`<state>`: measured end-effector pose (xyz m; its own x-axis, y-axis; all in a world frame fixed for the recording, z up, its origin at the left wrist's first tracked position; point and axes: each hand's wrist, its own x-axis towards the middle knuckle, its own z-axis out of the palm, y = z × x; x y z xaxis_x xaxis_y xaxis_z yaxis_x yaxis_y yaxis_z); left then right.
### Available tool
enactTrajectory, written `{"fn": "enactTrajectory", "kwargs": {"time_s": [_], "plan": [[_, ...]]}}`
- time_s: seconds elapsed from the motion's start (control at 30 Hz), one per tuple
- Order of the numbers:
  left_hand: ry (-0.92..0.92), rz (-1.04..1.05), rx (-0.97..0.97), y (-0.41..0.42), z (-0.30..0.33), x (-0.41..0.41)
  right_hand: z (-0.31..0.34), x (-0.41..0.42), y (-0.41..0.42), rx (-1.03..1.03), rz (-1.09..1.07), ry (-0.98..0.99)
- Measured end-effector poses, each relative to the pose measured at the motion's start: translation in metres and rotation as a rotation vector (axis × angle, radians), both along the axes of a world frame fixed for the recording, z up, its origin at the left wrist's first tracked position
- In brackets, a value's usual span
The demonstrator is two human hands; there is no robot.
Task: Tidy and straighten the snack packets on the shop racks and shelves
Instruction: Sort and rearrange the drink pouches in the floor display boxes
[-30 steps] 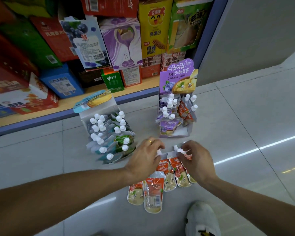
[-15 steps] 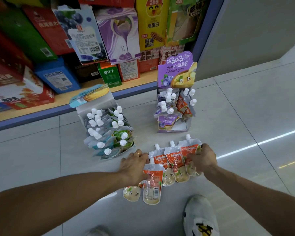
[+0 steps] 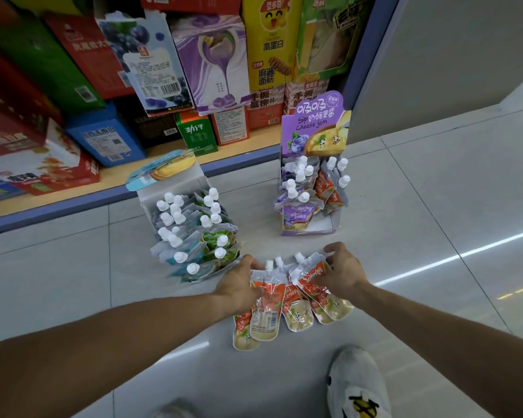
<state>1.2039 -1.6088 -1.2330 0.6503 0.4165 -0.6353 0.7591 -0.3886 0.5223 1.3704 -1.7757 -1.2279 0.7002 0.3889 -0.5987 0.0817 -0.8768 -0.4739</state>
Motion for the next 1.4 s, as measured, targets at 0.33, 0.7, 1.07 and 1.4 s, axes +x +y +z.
{"fn": "enactTrajectory", "kwargs": {"time_s": [0.33,0.7,1.07,1.4], "plan": [[0.059,-0.167,0.124,-0.005,-0.003,0.014,-0.01,-0.002,-0.006,-0.027,0.339,-0.179],[0.072,-0.261,0.203,-0.006,-0.004,0.019,-0.001,0.021,0.0,-0.164,0.346,-0.004],[-0.506,-0.353,0.381,-0.019,0.021,0.038,0.098,0.073,-0.019,0.266,0.022,-0.266],[-0.347,-0.615,0.412,-0.002,0.035,0.078,0.061,0.062,0.033,0.304,-0.042,-0.605]]}}
